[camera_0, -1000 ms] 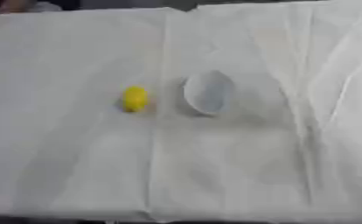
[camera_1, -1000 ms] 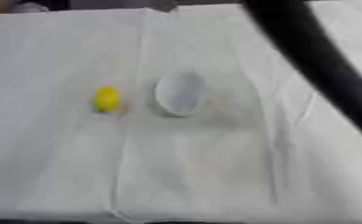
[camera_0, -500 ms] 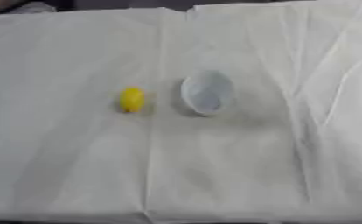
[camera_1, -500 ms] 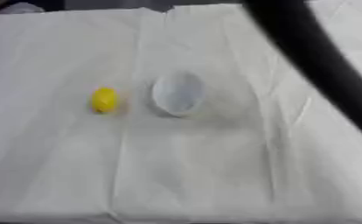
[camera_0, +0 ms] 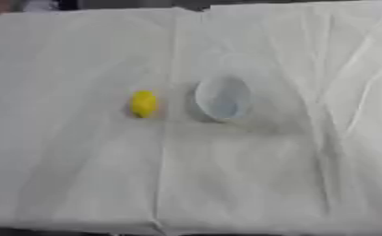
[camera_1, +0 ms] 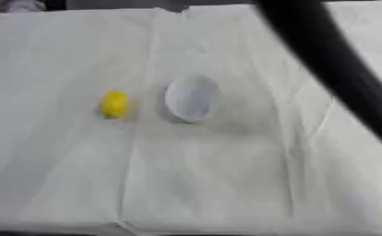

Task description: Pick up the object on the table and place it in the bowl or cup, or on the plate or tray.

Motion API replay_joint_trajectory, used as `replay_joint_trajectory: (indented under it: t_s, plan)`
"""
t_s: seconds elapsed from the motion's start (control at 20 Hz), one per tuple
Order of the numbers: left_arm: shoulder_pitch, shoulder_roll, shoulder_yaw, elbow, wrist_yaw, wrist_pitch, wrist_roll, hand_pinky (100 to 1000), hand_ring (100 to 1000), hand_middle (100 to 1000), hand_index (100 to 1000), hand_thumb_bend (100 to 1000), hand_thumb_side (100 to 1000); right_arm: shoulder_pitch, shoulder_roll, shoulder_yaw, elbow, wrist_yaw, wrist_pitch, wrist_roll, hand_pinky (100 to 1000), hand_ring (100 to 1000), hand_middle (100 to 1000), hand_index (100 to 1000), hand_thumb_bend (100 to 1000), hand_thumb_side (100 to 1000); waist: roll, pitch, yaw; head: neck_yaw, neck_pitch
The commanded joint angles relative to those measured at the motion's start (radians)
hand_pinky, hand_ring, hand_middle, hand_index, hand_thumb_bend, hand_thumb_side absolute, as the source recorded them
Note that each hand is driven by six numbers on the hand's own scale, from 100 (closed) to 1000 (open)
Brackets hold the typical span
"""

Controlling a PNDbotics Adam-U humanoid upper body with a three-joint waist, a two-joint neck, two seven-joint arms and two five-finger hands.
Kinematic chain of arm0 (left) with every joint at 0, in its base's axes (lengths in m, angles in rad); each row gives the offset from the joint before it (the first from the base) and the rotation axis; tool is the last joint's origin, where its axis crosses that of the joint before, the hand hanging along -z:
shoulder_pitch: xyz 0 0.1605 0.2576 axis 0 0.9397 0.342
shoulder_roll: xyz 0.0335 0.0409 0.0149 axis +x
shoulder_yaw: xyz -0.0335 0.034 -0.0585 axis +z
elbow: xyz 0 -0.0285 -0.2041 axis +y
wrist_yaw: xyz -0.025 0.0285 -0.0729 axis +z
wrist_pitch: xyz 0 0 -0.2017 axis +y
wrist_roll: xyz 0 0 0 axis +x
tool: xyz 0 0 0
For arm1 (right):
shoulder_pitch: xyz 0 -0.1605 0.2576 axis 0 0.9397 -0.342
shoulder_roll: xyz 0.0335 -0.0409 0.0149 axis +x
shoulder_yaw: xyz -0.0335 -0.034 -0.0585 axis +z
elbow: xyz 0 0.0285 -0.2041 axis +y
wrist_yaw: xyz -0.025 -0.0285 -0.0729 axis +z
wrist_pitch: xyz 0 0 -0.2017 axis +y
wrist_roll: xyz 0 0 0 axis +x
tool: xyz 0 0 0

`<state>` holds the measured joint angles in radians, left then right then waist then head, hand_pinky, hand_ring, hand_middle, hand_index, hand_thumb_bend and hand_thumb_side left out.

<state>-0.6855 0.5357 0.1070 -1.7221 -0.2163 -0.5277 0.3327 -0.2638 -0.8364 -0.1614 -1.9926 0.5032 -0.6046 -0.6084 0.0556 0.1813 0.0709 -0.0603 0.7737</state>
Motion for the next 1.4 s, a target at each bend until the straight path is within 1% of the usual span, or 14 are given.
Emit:
replay_joint_trajectory:
  t_s: [0.05,0.15,0.4,0.45,0.5,0.55,0.65,0.75,0.85,0.9,0.95,1.0,1.15,1.4]
  plan:
    - [-0.013,0.025,0.012,-0.015,-0.007,0.002,-0.001,782,855,891,918,637,689,-0.008,-0.012,-0.011,-0.007,0.004,-0.067,-0.072,681,774,797,793,100,1000,-0.004,-0.008,0.000,0.013,-0.004]
    - [-0.004,0.061,0.000,0.000,-0.029,0.007,-0.024,777,849,884,912,697,614,-0.004,-0.014,-0.009,-0.007,0.007,-0.066,-0.068,679,774,797,793,100,1000,-0.002,-0.005,-0.004,0.013,-0.004]
    - [0.026,0.224,-0.070,0.089,-0.083,0.015,-0.118,744,829,874,907,720,612,0.004,-0.018,-0.002,-0.007,0.016,-0.067,-0.058,677,774,800,795,100,1000,0.012,0.000,-0.012,0.016,-0.004]
    - [0.033,0.254,-0.087,0.105,-0.088,0.014,-0.136,722,806,828,870,717,592,0.005,-0.018,0.000,-0.007,0.017,-0.067,-0.056,675,774,801,795,100,1000,0.014,0.002,-0.015,0.013,-0.004]
    - [0.038,0.281,-0.099,0.119,-0.094,0.014,-0.148,696,783,796,845,681,572,0.005,-0.018,0.001,-0.007,0.017,-0.067,-0.054,675,774,801,796,100,1000,0.015,0.004,-0.017,0.012,-0.004]
    - [0.041,0.311,-0.112,0.135,-0.108,0.022,-0.157,667,768,788,843,682,555,0.004,-0.017,0.002,-0.007,0.019,-0.067,-0.053,675,774,801,796,100,1000,0.016,0.006,-0.020,0.012,-0.004]
    - [0.045,0.357,-0.145,0.164,-0.143,0.038,-0.172,627,759,784,840,712,542,0.003,-0.018,0.004,-0.007,0.021,-0.069,-0.051,674,774,800,795,100,1000,0.016,0.009,-0.024,0.011,-0.004]
    - [0.043,0.392,-0.188,0.195,-0.177,0.052,-0.194,628,758,785,840,725,561,0.001,-0.017,0.005,-0.007,0.022,-0.070,-0.050,673,774,801,796,100,1000,0.017,0.012,-0.029,0.014,-0.004]
    - [0.038,0.410,-0.229,0.226,-0.199,0.055,-0.222,624,755,775,828,750,590,0.000,-0.016,0.007,-0.007,0.023,-0.071,-0.047,672,774,801,796,100,1000,0.019,0.014,-0.034,0.015,-0.004]
    - [0.033,0.411,-0.243,0.241,-0.204,0.053,-0.235,624,755,775,828,750,590,0.000,-0.016,0.008,-0.007,0.024,-0.071,-0.046,672,774,801,796,100,1000,0.020,0.014,-0.035,0.015,-0.004]
    - [0.027,0.408,-0.258,0.257,-0.208,0.051,-0.250,608,747,763,815,780,586,0.000,-0.015,0.009,-0.007,0.024,-0.070,-0.045,672,774,802,797,100,1000,0.020,0.015,-0.036,0.016,-0.004]
    - [0.020,0.402,-0.269,0.271,-0.210,0.048,-0.264,610,748,766,817,773,587,0.000,-0.015,0.009,-0.007,0.023,-0.070,-0.044,672,774,802,797,100,1000,0.021,0.016,-0.037,0.015,-0.004]
    - [-0.004,0.380,-0.302,0.314,-0.214,0.038,-0.306,594,742,761,811,826,578,-0.001,-0.015,0.010,-0.007,0.023,-0.069,-0.041,671,773,803,797,100,1000,0.022,0.016,-0.038,0.013,-0.004]
    - [-0.050,0.329,-0.348,0.384,-0.237,0.023,-0.367,592,741,763,811,850,573,0.000,-0.014,0.011,-0.007,0.020,-0.067,-0.037,669,773,804,797,100,1000,0.028,0.014,-0.041,0.012,-0.004]
